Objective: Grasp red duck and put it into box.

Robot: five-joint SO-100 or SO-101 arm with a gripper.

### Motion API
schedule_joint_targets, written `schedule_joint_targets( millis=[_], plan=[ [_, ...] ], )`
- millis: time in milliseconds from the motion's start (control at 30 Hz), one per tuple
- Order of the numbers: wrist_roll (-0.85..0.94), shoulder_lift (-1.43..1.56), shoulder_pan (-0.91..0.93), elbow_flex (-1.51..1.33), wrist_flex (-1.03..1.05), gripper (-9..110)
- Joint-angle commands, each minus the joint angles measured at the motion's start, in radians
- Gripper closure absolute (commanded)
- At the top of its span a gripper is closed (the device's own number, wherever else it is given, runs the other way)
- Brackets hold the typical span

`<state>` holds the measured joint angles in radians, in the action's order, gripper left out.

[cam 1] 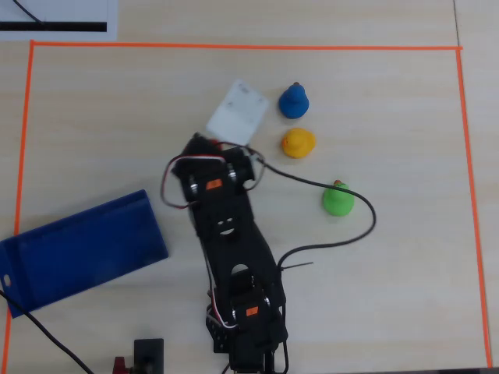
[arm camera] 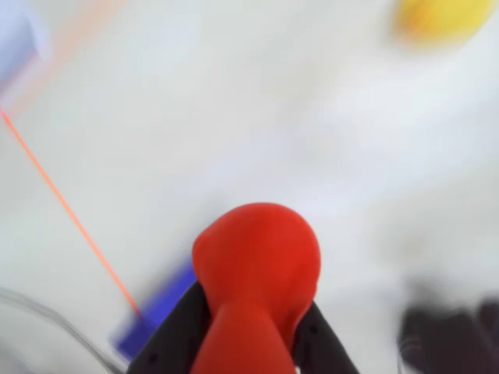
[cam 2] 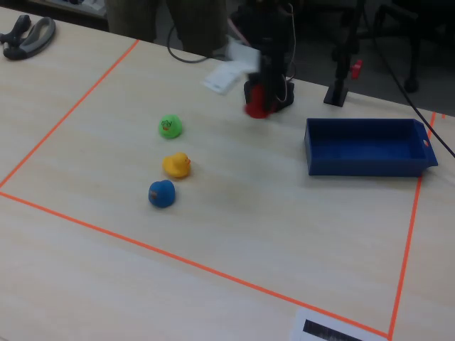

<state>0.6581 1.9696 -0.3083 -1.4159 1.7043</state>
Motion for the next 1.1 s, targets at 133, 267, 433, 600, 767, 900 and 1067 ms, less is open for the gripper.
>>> schedule_joint_targets(
  millis=[133,267,433,600,767,900,1067],
  plan=[
    [-0.080,0.031,-0.407,-0.083,0.012,101],
    [-0.115,-0.054,-0.617,-0.094,-0.043,101],
    [-0.156,-0.207,-0.756,-0.074,-0.138,101],
    [-0.170,-0.296,-0.715,0.060,-0.146,101],
    [-0.103,-0.328,-0.738,-0.025,-0.156,82],
    [-0.098,-0.319,-0.741,-0.141,-0.219,68],
    [-0.067,-0.236,-0.637,-0.129,-0.198,67]
  ],
)
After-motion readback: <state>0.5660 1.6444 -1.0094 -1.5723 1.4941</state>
